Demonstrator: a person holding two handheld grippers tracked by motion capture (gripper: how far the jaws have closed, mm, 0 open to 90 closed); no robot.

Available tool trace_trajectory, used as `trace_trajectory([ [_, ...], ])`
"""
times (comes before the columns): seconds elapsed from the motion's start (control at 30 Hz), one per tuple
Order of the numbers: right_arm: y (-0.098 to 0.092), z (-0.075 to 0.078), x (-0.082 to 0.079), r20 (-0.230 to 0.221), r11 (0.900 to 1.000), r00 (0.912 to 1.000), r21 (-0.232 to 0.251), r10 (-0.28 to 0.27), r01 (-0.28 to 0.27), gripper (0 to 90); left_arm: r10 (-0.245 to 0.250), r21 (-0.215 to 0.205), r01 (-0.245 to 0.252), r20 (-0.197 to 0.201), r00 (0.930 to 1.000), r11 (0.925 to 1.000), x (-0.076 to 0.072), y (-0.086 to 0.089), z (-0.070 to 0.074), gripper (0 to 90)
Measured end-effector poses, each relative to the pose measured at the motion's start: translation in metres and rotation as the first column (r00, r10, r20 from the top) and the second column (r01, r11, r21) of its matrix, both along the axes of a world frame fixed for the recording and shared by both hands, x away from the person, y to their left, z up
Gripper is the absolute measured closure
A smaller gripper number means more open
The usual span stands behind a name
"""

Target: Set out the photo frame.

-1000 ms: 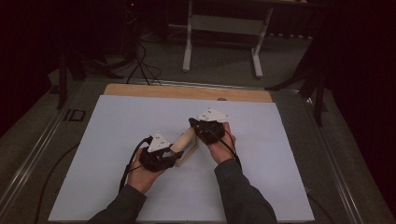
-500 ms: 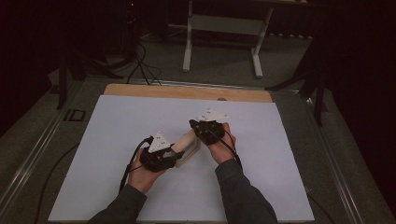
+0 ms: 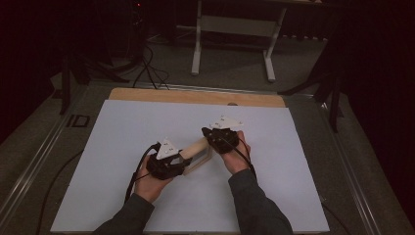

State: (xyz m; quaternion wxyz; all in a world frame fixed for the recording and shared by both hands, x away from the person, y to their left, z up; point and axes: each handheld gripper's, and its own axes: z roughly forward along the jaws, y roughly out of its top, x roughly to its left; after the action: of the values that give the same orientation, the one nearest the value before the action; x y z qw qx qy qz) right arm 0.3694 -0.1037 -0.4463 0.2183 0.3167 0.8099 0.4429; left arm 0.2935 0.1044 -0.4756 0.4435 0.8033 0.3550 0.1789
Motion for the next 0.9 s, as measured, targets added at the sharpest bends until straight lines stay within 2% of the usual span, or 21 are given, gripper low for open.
trace_trajectory([
  [0.33,-0.007,0.002,-0.005,-0.009,1.000,0.9999,-0.013,-0.005,0.005,89.6,0.084,0.003,-0.084,-0.019,0.9963,0.9965,0.007,0.005,-0.001,54.4],
  [0.47,-0.008,0.002,-0.007,-0.015,1.000,0.9998,-0.017,-0.011,0.010,89.5,0.107,0.003,-0.107,-0.025,0.9939,0.9943,0.010,0.007,-0.003,54.5],
  [0.63,-0.009,0.003,-0.009,-0.022,1.000,0.9996,-0.022,-0.017,0.016,88.6,0.113,-0.012,-0.114,-0.037,0.9929,0.9934,0.012,0.009,-0.003,54.6],
  [0.7,-0.009,0.004,-0.008,-0.026,1.000,0.9995,-0.022,-0.020,0.019,86.8,0.113,-0.014,-0.113,-0.039,0.9929,0.9934,0.012,0.009,-0.003,54.6],
  [0.9,-0.010,0.006,-0.010,-0.012,1.000,0.9999,0.004,-0.004,0.004,72.3,0.110,-0.023,-0.111,-0.044,0.9929,0.9935,0.013,0.010,-0.003,54.3],
])
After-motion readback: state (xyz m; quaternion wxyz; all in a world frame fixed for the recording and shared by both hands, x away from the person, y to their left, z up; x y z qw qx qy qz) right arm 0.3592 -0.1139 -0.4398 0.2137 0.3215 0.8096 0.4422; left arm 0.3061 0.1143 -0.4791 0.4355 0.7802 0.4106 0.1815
